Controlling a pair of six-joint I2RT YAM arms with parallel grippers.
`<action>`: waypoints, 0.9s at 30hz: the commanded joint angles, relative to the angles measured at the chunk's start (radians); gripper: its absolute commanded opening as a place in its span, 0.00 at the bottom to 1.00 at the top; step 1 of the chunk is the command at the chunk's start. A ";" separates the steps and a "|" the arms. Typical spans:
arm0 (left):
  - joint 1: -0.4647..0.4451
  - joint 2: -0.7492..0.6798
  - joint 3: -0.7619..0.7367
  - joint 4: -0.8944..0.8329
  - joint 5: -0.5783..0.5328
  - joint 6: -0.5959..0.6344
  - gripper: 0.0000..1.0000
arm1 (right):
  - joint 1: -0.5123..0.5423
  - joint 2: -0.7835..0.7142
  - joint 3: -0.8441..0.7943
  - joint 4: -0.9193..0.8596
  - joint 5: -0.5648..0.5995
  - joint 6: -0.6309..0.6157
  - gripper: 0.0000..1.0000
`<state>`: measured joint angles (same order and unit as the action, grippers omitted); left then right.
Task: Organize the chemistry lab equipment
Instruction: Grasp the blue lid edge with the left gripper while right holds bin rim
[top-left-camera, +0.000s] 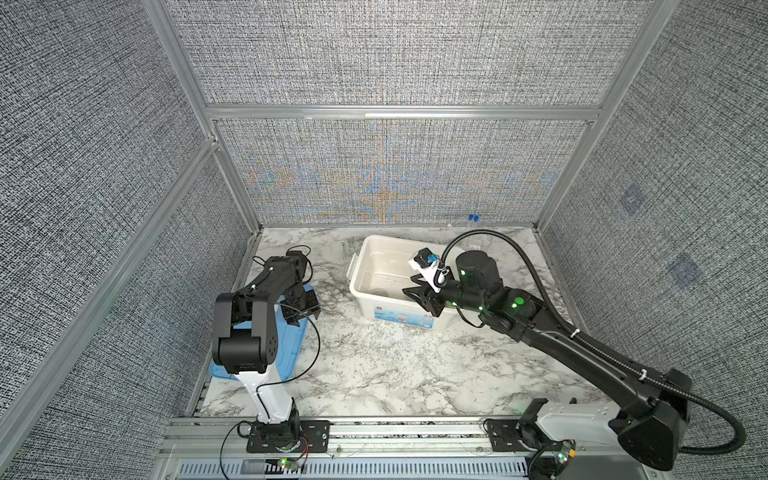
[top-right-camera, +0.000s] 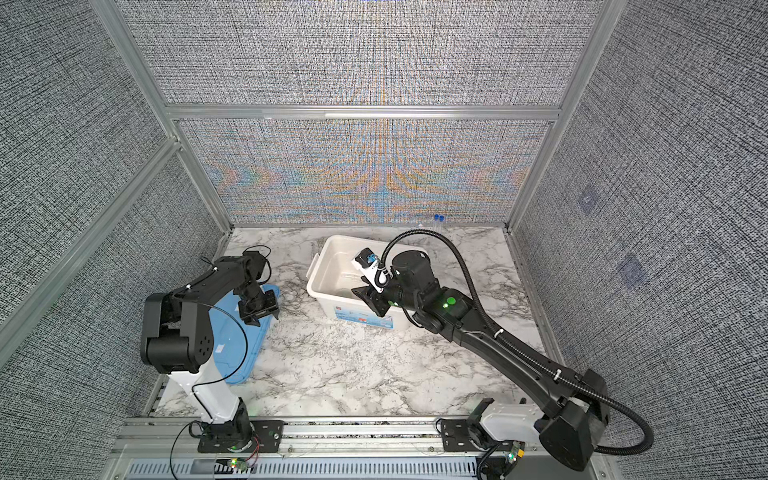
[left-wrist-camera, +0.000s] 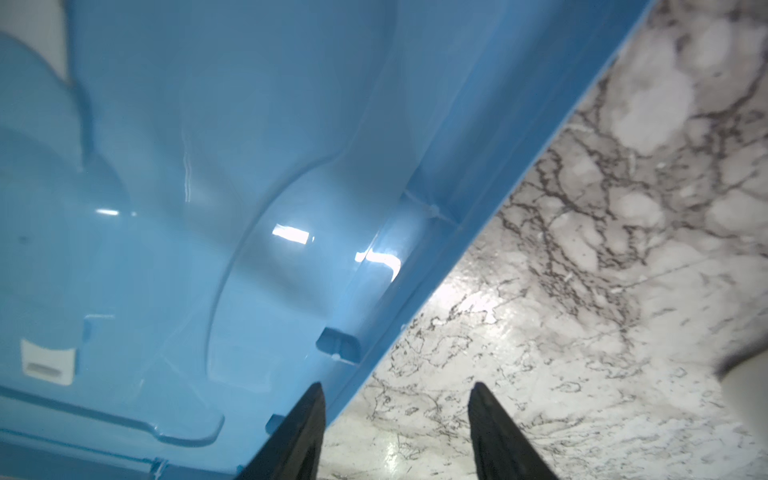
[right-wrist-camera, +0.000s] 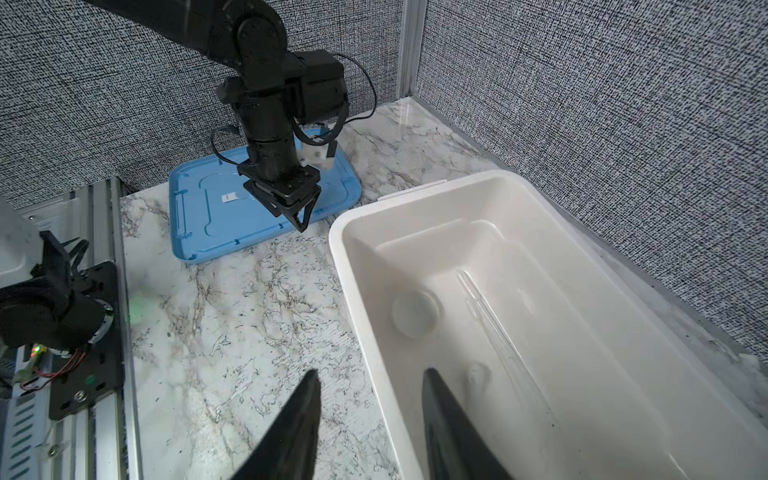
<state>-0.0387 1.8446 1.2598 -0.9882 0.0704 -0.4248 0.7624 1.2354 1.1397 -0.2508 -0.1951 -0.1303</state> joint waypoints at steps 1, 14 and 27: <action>-0.001 0.039 0.025 0.003 -0.005 0.063 0.52 | 0.018 -0.031 -0.019 0.018 0.030 0.017 0.43; -0.002 0.136 0.047 0.056 -0.006 0.112 0.11 | 0.063 -0.107 -0.064 0.063 0.055 0.091 0.43; -0.003 0.050 0.108 -0.017 0.013 0.081 0.00 | 0.097 -0.074 -0.080 0.086 0.027 0.150 0.43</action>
<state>-0.0433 1.9285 1.3594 -0.9764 0.0635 -0.3336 0.8528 1.1488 1.0615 -0.1940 -0.1421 -0.0105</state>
